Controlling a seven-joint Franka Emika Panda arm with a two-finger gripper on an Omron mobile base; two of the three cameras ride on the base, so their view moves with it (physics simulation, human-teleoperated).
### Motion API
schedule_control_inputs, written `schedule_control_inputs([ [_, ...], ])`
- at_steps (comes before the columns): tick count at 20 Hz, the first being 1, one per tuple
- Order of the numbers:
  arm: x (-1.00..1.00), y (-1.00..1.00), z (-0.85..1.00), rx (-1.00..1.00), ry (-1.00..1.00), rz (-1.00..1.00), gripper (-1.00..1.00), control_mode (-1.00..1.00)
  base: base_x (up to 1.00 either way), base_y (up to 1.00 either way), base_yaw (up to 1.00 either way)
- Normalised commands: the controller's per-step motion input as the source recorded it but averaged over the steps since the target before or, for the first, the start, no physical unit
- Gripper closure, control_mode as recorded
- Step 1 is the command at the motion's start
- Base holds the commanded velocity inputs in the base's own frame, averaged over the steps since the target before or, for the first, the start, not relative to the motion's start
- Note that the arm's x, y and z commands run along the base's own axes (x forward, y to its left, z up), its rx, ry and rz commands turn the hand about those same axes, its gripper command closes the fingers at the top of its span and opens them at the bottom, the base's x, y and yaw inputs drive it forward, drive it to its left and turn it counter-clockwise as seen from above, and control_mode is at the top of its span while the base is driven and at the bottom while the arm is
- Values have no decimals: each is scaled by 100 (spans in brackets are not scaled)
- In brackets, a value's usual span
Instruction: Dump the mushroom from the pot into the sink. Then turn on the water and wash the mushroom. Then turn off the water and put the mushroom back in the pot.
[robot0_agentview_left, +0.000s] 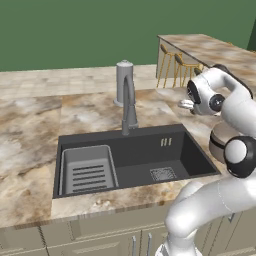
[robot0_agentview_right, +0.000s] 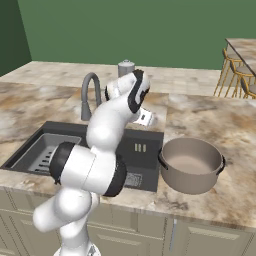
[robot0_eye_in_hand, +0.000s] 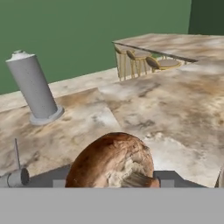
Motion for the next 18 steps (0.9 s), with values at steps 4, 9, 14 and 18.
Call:
schedule_control_inputs([
  [4, -6, -94, 100, 0, 46, 0, 100, -100, 0, 0, 0],
  [9, -25, -66, 100, 0, 43, -6, 100, -100, 0, 0, 0],
  [14, -35, -52, 99, -1, 53, -19, 100, -100, 0, 0, 0],
  [18, -43, -62, 86, 0, 64, -31, 100, -100, 0, 0, 0],
])
